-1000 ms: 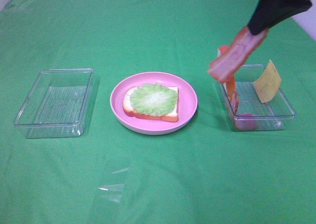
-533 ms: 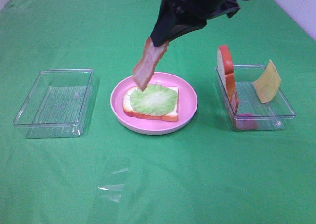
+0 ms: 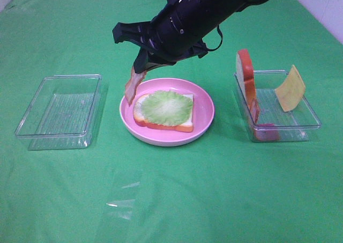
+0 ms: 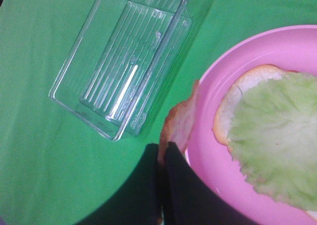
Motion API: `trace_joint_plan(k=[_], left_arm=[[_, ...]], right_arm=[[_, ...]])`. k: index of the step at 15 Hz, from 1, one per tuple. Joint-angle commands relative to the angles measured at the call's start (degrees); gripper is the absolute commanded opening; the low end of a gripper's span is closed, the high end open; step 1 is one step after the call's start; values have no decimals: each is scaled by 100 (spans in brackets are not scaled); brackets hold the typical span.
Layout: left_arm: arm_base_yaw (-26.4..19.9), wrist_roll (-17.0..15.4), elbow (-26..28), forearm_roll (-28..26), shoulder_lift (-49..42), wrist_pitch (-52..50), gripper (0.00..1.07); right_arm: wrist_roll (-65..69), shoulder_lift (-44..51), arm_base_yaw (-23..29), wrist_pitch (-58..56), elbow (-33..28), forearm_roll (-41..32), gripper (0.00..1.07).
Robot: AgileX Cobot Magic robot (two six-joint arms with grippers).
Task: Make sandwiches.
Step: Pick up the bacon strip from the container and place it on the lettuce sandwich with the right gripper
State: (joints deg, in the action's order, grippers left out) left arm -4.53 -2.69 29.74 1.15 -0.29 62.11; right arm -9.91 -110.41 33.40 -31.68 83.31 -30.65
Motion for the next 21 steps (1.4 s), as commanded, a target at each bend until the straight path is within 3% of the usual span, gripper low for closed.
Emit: trace_joint_plan(k=[1,4,11,15,16,18,19,20,21], left_arm=[[-6,29,-11,-29,-109,-57,101],[-6,29,-11,-29,-109,-57,101],[-6,29,-11,-29,-109,-57,101],[-6,29,-11,-29,-109,-57,101],[-6,29,-11,-29,-109,-57,101],[-6,29,-11,-29,-109,-57,101],[-6,29,-11,-29,-109,-57,101],[-6,29,-11,-29,-109,-57,101],[-6,29,-11,-29,-109,-57,101]], right_arm=[[-126,-189,11,384,17,-115,0],[-109,-470,-17,487,17,52,0],[2034,-779,-80,201,17,2372,0],[2063,-779,-69,155,17,2424,0],[2045,-779,-69,172,17,2429,11],[2023,-779,-69,183,17,2441,48],[2017,-756,-69,178,17,2475,76],[1799,-607,-69,115,17,2510,96],[1736,-521,-69,69,17,2510,96]])
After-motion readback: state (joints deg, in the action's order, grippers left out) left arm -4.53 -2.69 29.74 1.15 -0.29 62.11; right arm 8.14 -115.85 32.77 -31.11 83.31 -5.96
